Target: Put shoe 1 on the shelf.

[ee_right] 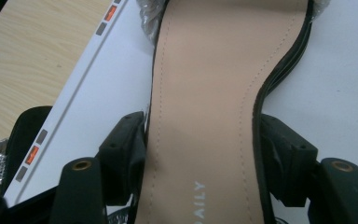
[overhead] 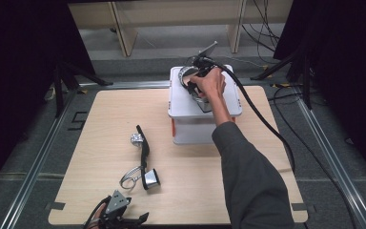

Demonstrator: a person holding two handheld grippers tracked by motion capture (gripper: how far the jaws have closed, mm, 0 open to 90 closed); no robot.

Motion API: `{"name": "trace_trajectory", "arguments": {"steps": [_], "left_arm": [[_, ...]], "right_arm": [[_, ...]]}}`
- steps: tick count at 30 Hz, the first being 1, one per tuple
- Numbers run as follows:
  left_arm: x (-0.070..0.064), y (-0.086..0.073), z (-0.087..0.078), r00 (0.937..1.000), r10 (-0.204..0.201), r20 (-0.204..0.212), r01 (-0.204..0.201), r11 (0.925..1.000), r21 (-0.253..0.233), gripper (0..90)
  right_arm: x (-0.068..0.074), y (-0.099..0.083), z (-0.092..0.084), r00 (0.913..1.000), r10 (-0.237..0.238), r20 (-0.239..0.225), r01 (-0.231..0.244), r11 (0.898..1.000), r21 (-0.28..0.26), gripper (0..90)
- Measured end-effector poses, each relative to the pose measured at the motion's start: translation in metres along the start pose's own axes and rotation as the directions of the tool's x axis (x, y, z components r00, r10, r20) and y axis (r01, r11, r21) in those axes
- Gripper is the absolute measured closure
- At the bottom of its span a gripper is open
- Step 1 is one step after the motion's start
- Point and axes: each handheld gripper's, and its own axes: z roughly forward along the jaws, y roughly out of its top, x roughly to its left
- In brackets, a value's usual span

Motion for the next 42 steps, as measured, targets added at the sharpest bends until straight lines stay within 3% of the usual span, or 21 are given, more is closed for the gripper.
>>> {"name": "trace_trajectory", "arguments": {"steps": [1, 3, 6, 8, 9, 11, 14, 15, 16, 18, 19, 20, 22, 23, 26, 28, 33, 34, 35, 42], "left_arm": [[0.0, 0.0, 0.0, 1.0, 0.001, 0.001, -0.001, 1.0, 0.0, 16.4], [-0.001, 0.0, 0.0, 1.0, -0.006, 0.008, 0.006, 1.0, -0.006, 16.4], [0.0, 0.0, 0.0, 0.9999, 0.004, 0.014, -0.004, 1.0, 0.001, 16.4], [0.0, 0.0, 0.0, 1.0, -0.002, 0.001, 0.002, 1.0, -0.001, 16.4], [0.0, 0.0, 0.0, 1.0, 0.002, 0.003, -0.002, 1.0, 0.002, 16.4], [0.001, -0.001, 0.0, 1.0, 0.003, -0.002, -0.003, 0.9999, 0.013, 16.4], [0.001, 0.0, 0.0, 1.0, 0.001, 0.001, -0.002, 0.9999, 0.015, 16.4], [0.004, 0.001, -0.002, 0.9993, 0.039, 0.0, -0.039, 0.9981, 0.047, 16.4], [0.004, 0.001, -0.002, 0.9992, 0.04, 0.0, -0.04, 0.9981, 0.046, 16.4], [0.004, 0.0, -0.002, 0.9996, 0.03, 0.0, -0.03, 0.9985, 0.046, 16.4], [0.001, -0.001, 0.002, 0.9998, -0.016, -0.012, 0.016, 0.9999, 0.006, 16.4], [0.001, -0.001, 0.002, 0.9998, -0.015, -0.016, 0.016, 0.9999, 0.006, 16.4], [0.003, 0.0, 0.001, 1.0, 0.001, -0.003, -0.001, 0.9996, 0.027, 16.4], [0.005, 0.0, -0.001, 0.9994, 0.034, -0.005, -0.033, 0.998, 0.054, 16.4], [0.003, -0.001, 0.001, 1.0, 0.003, -0.001, -0.003, 0.9997, 0.025, 16.4], [0.003, -0.001, 0.003, 0.9999, -0.007, -0.014, 0.007, 0.9999, 0.012, 16.4], [0.002, -0.001, 0.003, 0.9997, -0.017, -0.017, 0.017, 0.9997, 0.015, 16.4], [0.002, -0.001, 0.003, 0.9997, -0.014, -0.019, 0.014, 0.9998, 0.015, 16.4], [0.002, -0.002, 0.003, 0.9998, -0.017, -0.008, 0.017, 0.9998, 0.006, 16.4], [0.001, -0.001, 0.004, 0.9998, -0.018, -0.008, 0.018, 0.9998, 0.002, 16.4]], "right_arm": [[-0.002, -0.001, -0.002, 0.9994, 0.029, -0.017, -0.03, 0.999, -0.026, 29.0], [-0.003, 0.0, -0.007, 0.9982, 0.048, -0.037, -0.05, 0.997, -0.054, 29.6], [-0.008, -0.001, -0.023, 0.9953, 0.011, -0.097, -0.022, 0.993, -0.116, 29.5], [-0.012, -0.003, -0.031, 0.9935, -0.013, -0.113, -0.002, 0.991, -0.132, 29.3], [-0.016, -0.007, -0.042, 0.991, -0.047, -0.125, 0.025, 0.985, -0.169, 29.3], [-0.017, -0.009, -0.047, 0.9901, -0.055, -0.129, 0.031, 0.983, -0.181, 29.2], [-0.024, -0.022, -0.067, 0.9798, -0.088, -0.18, 0.048, 0.976, -0.212, 29.6], [-0.027, -0.025, -0.071, 0.977, -0.11, -0.183, 0.066, 0.971, -0.23, 29.7], [-0.029, -0.029, -0.076, 0.9724, -0.117, -0.202, 0.068, 0.97, -0.233, 29.9], [-0.035, -0.039, -0.086, 0.9716, -0.141, -0.19, 0.095, 0.968, -0.233, 29.8], [-0.037, -0.043, -0.089, 0.968, -0.146, -0.204, 0.096, 0.967, -0.235, 29.8], [-0.039, -0.049, -0.094, 0.9618, -0.134, -0.239, 0.077, 0.97, -0.232, 29.8], [-0.044, -0.058, -0.098, 0.9485, -0.185, -0.257, 0.114, 0.957, -0.268, 30.9], [-0.046, -0.063, -0.1, 0.9452, -0.202, -0.256, 0.133, 0.956, -0.262, 31.6], [-0.046, -0.08, -0.1, 0.9327, -0.276, -0.232, 0.21, 0.938, -0.276, 41.1], [-0.044, -0.089, -0.09, 0.9261, -0.305, -0.222, 0.252, 0.939, -0.235, 42.0], [-0.041, -0.094, -0.071, 0.9335, -0.314, -0.173, 0.281, 0.941, -0.189, 42.8], [-0.04, -0.094, -0.067, 0.9363, -0.305, -0.174, 0.278, 0.946, -0.166, 45.6], [-0.039, -0.093, -0.061, 0.9329, -0.322, -0.161, 0.292, 0.939, -0.184, 49.9], [-0.022, -0.092, -0.06, 0.9403, -0.315, -0.128, 0.292, 0.941, -0.174, 52.2]]}}
